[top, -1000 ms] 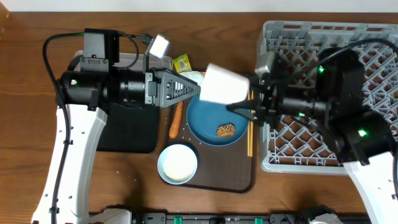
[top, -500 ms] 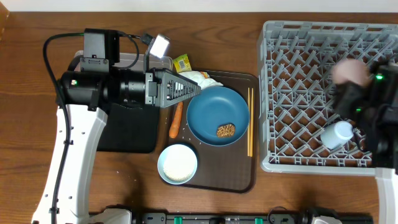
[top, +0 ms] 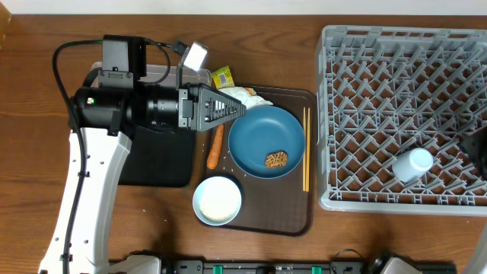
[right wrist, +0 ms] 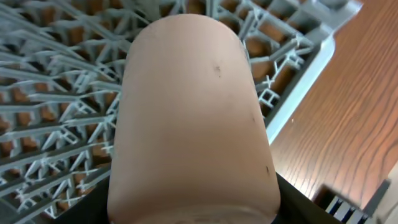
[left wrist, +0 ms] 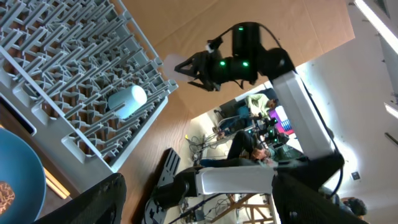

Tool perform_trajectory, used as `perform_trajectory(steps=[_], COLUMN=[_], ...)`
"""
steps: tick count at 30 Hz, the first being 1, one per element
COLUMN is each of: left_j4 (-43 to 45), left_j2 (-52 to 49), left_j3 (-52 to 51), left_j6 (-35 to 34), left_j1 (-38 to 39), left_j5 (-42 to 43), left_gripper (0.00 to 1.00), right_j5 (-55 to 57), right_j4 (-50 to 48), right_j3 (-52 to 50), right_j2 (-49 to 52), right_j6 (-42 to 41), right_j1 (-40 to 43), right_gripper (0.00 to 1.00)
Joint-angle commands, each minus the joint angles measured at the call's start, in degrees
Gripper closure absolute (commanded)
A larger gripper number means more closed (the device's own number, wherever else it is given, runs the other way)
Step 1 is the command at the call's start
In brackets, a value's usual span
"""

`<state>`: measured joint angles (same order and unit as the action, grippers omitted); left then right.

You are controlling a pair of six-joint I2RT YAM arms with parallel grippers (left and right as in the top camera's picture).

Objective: Sort waste into correct bins and load items into the dishwasher rack
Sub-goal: 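Place the pink cup upside down in the dish rack with the right gripper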

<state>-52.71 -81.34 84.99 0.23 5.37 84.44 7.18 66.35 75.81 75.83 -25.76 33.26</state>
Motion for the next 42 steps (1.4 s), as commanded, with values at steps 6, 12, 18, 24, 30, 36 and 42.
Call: perform_trajectory(steps=[6, 12, 18, 24, 30, 36, 42], left_j4=[-0.13, -0.37, -0.35, -0.37, -0.37, -0.35, -0.35], left_j2=[0.00, 0.00, 0.00, 0.00, 0.00, 0.00, 0.00], left_j3=[-0.07, -0.07, -0.07, -0.07, -0.07, -0.07, -0.07], left_j6=[0.61, 0.59, 0.61, 0.61, 0.61, 0.61, 0.61], left_j1=[0.00, 0.00, 0.00, 0.00, 0.00, 0.00, 0.00], left_j5=[-1.60, -1.60, -1.60, -1.60, -1.60, -1.60, -1.60], left_gripper=[0.24, 0.24, 0.23, 0.23, 0.23, 0.23, 0.23], right_j5=[-10.88, -15.17, -12.50, -12.17, -12.57, -12.55, -12.57], right_j4=[0.13, 0.87, 1.84, 2.56, 3.41, 5.40, 4.68], right_j3=[0.52, 0.55, 0.55, 0.55, 0.55, 0.55, 0.55], right_j2=[8.66, 13.25, 12.98, 13.00, 12.98, 12.98, 13.00], right_j6=[-1.18, -1.20, -1.22, -1.20, -0.87, 0.52, 0.52], right_j1=[4.31, 4.33, 4.35, 5.33, 6.27, 6.34, 6.58], right_gripper=[0.62, 0.62, 0.59, 0.67, 0.67, 0.66, 0.45])
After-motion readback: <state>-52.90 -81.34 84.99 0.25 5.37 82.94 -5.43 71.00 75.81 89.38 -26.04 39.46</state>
